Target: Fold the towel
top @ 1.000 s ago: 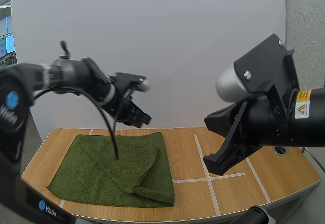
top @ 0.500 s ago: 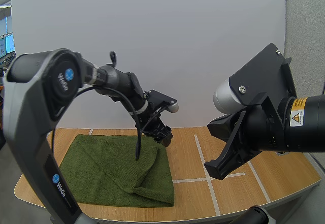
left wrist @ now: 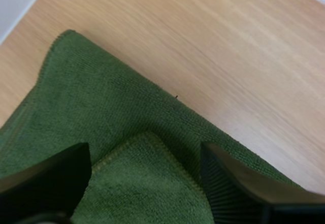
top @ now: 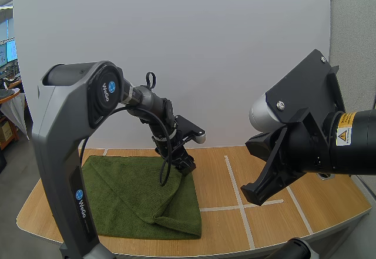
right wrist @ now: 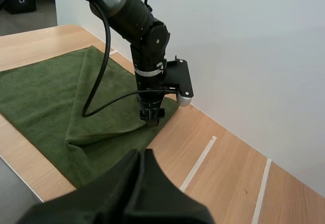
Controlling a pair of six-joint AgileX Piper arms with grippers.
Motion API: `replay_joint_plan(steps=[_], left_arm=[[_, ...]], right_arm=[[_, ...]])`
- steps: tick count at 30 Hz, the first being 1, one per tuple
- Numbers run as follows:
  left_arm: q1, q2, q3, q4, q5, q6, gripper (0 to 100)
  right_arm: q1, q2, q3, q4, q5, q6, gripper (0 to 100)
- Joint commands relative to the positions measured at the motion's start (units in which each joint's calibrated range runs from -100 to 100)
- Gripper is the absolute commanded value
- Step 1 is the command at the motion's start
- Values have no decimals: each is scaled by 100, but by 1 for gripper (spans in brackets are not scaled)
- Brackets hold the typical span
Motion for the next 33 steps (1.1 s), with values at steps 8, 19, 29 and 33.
replay_joint_plan(steps=[8, 19, 29, 33], left_arm=[[-45, 313, -238, -37, -127, -57, 98], [-45, 545, -238, -1, -168, -57, 98], [-45, 577, -238, 2, -134, -57, 72], [-45, 577, -238, 2, -134, -57, 46]], right_arm=[[-25, -43, 28, -112, 0, 19, 0], [-25, -43, 28, -112, 0, 19, 0], [-25, -43, 28, -186, 0, 19, 0], [-25, -43, 28, -186, 0, 19, 0]])
